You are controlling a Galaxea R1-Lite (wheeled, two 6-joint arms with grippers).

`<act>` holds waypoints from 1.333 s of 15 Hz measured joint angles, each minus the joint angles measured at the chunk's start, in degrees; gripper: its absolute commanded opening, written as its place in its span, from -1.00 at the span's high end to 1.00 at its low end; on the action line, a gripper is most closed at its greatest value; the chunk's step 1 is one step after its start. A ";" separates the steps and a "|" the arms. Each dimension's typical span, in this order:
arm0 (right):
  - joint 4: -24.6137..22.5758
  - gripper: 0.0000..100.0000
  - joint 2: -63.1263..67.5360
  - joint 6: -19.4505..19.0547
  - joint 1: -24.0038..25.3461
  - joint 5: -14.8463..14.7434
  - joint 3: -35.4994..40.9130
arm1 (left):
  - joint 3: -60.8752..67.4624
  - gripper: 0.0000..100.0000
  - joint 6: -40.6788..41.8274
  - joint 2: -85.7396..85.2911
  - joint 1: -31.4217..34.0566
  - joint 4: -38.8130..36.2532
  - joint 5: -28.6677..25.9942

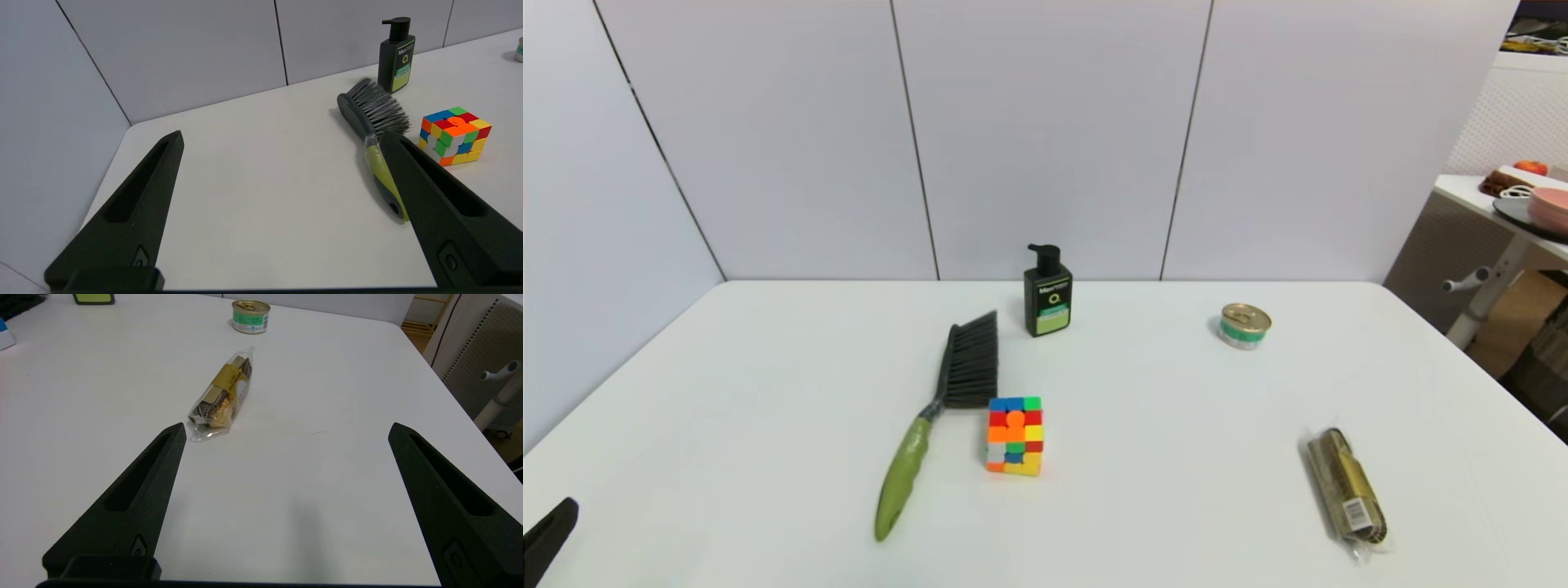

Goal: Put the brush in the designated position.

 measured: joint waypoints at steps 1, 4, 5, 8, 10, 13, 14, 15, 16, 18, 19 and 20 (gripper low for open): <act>-0.02 -1.00 0.00 -0.02 0.00 0.00 0.00 | 1.30 -1.00 0.24 -2.57 0.52 0.05 -0.16; -0.02 -1.00 0.00 -0.02 0.00 0.00 0.00 | 5.84 -1.00 0.20 -9.44 1.04 0.21 0.09; 0.00 -1.00 0.00 0.00 0.00 0.00 0.00 | 7.63 -1.00 0.07 -11.56 1.08 0.29 0.41; 0.00 -1.00 0.00 -0.02 0.00 0.00 0.00 | 13.20 -1.00 -0.50 -17.94 1.15 2.65 2.51; 0.00 -1.00 0.00 -0.02 0.00 0.00 0.00 | 14.86 -1.00 -1.90 -20.38 1.15 6.36 3.62; 0.02 -1.00 0.00 -0.02 0.00 0.00 0.00 | 15.27 -1.00 -4.14 -21.83 1.15 12.14 6.23; 0.02 -1.00 0.00 0.02 0.00 0.00 0.00 | 15.32 -1.00 -5.07 -22.03 1.12 12.85 6.56; 0.02 -1.00 0.00 0.00 0.00 0.00 0.00 | 15.34 -1.00 -6.62 -22.11 1.12 12.80 6.95; 0.02 -1.00 0.00 -0.02 0.00 0.00 0.00 | 15.36 -1.00 -8.37 -22.16 1.15 12.75 7.80; -0.05 -1.00 0.00 -0.02 0.00 0.00 0.00 | 15.43 -1.00 -11.56 -22.24 1.15 12.65 9.57; -0.02 -1.00 0.00 -0.02 0.00 0.00 0.00 | 15.43 -1.00 -11.80 -22.26 1.15 12.67 9.62; 0.00 -1.00 0.00 -0.05 0.00 -0.02 0.00 | 15.43 -1.00 -11.85 -22.26 1.15 12.67 9.65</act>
